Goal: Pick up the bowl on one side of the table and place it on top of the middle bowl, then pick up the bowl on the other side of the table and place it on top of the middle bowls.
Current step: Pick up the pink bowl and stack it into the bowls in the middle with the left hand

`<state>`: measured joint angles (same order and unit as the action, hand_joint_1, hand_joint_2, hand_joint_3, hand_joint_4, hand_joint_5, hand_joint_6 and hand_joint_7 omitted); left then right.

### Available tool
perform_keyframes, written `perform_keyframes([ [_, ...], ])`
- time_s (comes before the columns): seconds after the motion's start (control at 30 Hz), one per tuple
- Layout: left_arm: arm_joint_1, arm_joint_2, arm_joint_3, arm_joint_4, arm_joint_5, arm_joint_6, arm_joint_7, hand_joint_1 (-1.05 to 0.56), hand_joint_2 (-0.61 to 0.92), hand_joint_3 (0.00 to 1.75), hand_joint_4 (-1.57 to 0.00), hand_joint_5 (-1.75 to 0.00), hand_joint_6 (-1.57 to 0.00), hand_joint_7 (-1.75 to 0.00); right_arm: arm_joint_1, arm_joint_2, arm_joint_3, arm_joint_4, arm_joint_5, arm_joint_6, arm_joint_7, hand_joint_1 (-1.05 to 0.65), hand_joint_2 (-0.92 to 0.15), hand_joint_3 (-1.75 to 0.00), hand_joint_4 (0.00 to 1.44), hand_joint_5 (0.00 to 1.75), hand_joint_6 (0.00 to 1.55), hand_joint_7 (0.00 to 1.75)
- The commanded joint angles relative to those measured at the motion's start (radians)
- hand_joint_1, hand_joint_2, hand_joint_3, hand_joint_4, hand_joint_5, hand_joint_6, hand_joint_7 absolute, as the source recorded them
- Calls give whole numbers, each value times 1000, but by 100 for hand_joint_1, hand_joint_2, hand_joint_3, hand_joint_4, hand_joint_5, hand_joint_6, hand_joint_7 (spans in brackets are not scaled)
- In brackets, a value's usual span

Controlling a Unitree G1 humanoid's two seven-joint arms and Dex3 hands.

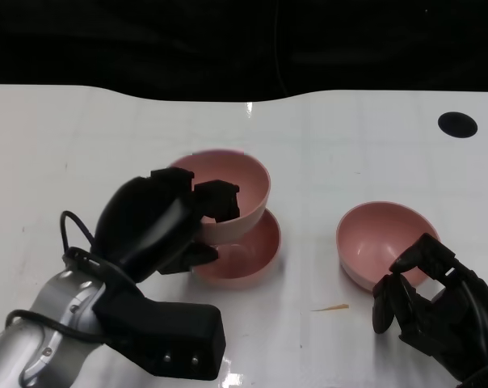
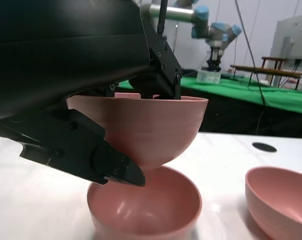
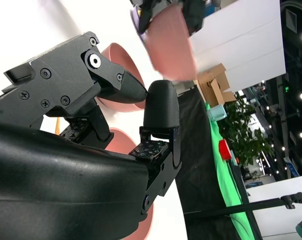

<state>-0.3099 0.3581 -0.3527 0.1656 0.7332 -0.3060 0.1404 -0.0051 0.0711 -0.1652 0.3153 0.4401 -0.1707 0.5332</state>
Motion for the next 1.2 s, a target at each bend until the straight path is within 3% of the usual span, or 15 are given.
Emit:
perform_keyframes([
  [0.03, -23, -20, 1, 73, -24, -13, 11, -1, 92, 22, -68, -169, -69, -148, 9, -2, -6, -11, 5, -4, -9, -6, -60, -105, 93, 175, 62, 173],
  [0.17, -37, -33, -3, 147, -8, -30, 38, -1, 92, 26, -72, -158, -74, -136, 10, -2, -4, -10, 3, -12, -5, -3, -60, -109, 95, 175, 62, 175],
  [0.47, -72, -55, -31, 290, -3, -57, 69, -3, 92, 24, -64, -174, -67, -150, 8, -1, -2, -11, 4, -3, -11, -4, -60, -108, 95, 175, 62, 175],
  [0.63, -93, -64, -57, 345, 15, -65, 89, -6, 92, 24, -63, -171, -68, -143, 3, 0, -4, 1, 8, -13, 1, -4, -60, -108, 95, 175, 62, 175],
  [0.97, -118, -77, -92, 353, 31, -46, 87, -11, 92, 20, -57, -172, -61, -148, -1, -2, -5, 4, 11, -2, -1, -3, -59, -108, 95, 175, 62, 174],
  [1.0, -122, -80, -94, 352, 28, -45, 79, -11, 92, 21, -58, -170, -62, -146, -1, -2, -5, 4, 10, -4, -2, -3, -59, -108, 95, 175, 62, 174],
  [1.03, -124, -81, -95, 351, 26, -45, 74, -12, 92, 22, -64, -159, -71, -122, -1, -1, -4, 4, 9, -4, -3, -4, -59, -108, 95, 175, 62, 174],
  [1.1, -132, -84, -98, 365, 24, -57, 83, -13, 92, 23, -67, -153, -78, -107, -1, 0, -4, 4, 8, -6, -3, -4, -59, -108, 95, 175, 62, 174],
  [1.13, -138, -86, -100, 377, 26, -65, 92, -14, 92, 24, -68, -152, -80, -105, 0, 1, -3, 2, 8, -5, -4, -4, -59, -107, 95, 175, 62, 174],
  [1.2, -147, -89, -103, 396, 27, -76, 106, -14, 92, 27, -65, -160, -73, -123, 1, 3, -2, 1, 7, -8, -5, -4, -60, -107, 95, 175, 62, 174],
])
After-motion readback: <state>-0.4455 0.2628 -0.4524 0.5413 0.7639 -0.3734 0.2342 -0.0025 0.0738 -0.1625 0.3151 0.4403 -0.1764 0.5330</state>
